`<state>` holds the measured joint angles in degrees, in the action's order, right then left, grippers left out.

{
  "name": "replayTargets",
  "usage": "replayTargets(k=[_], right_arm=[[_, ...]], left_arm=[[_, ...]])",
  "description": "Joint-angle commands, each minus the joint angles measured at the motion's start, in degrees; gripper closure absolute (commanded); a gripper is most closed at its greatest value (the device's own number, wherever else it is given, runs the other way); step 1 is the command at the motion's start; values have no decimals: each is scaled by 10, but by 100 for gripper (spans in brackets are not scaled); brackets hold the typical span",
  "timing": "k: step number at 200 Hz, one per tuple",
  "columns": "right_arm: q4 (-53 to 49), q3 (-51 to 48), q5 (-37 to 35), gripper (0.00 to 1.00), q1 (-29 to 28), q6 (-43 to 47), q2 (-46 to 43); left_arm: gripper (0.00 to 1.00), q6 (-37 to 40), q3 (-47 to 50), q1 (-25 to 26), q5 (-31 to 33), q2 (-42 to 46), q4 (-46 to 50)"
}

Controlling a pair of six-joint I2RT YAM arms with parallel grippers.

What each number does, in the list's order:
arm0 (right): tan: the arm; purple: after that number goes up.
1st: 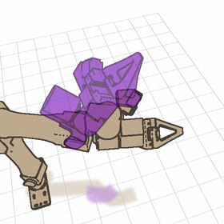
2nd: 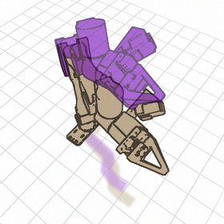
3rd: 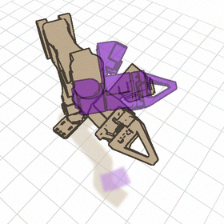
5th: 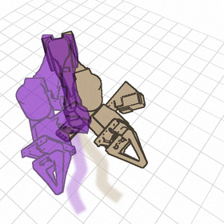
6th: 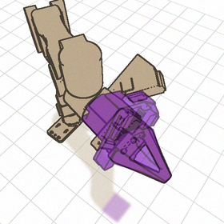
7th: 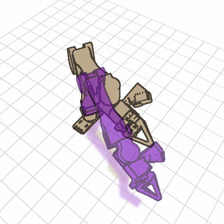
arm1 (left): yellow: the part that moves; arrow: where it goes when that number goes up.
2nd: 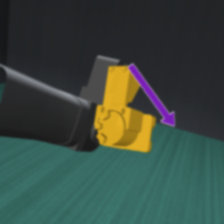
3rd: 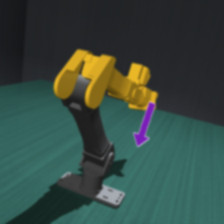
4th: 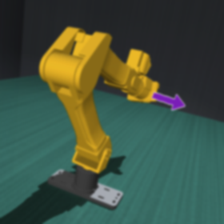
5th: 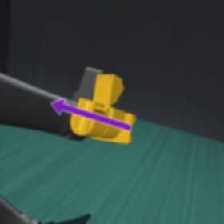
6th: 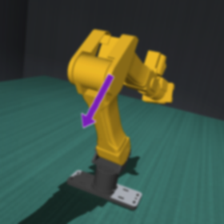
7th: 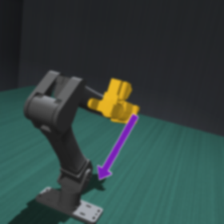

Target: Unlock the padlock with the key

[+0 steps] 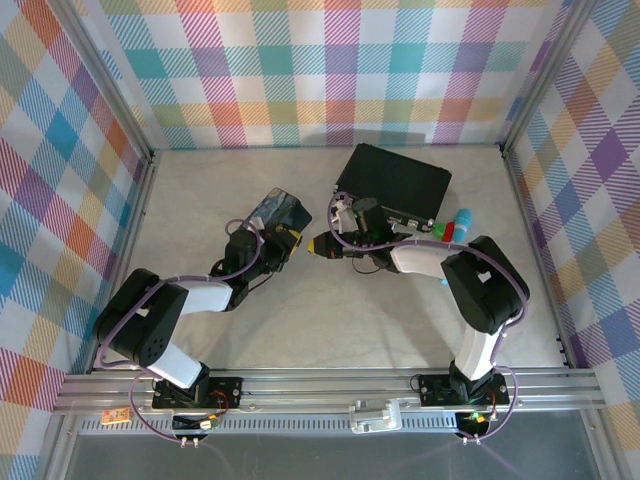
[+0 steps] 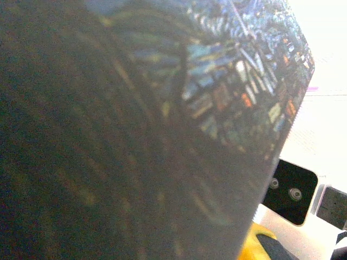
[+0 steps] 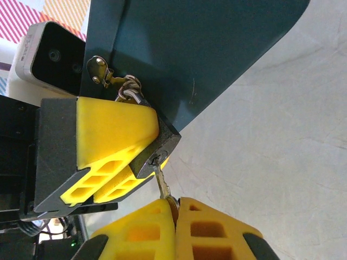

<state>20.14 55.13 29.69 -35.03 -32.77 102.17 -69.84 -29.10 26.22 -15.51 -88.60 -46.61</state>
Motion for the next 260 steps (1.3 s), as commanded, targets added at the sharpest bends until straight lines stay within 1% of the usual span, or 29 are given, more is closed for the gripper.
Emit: replayTargets(k=[1,14,29,51,73,88,115,122,146,160,199,233,260], right_arm=[[68,-12,-57,100,-7,50,-28],[59,-12,-60,100,-8,53,-28],[36,7,-52,100,-8,37,-17],[55,28,-3,100,5,-37,2],[107,36,59,100,33,-124,29],[133,40,92,100,47,-165,45],[155,49,135,100,55,-216,64],[174,50,141,100,55,-222,67],[183,46,145,100,55,-227,69],[178,36,140,100,55,-217,62],[184,-10,119,100,52,-211,38],[192,-42,73,100,37,-219,20],[235,-69,31,100,23,-254,16]], left_arm=[[100,-13,-12,25,-59,-4,5],[100,-12,-13,26,-58,-3,3],[100,0,-21,28,-67,-3,12],[100,23,-26,37,-81,5,47],[100,35,-13,39,-112,14,63],[100,47,-10,41,-127,25,86],[100,86,-22,46,-120,61,156],[100,91,-23,46,-116,68,163],[100,89,-26,47,-106,68,163],[100,90,-27,46,-87,69,168],[100,83,-21,46,6,80,185],[100,60,-16,48,74,100,212],[100,41,-15,60,132,122,234]])
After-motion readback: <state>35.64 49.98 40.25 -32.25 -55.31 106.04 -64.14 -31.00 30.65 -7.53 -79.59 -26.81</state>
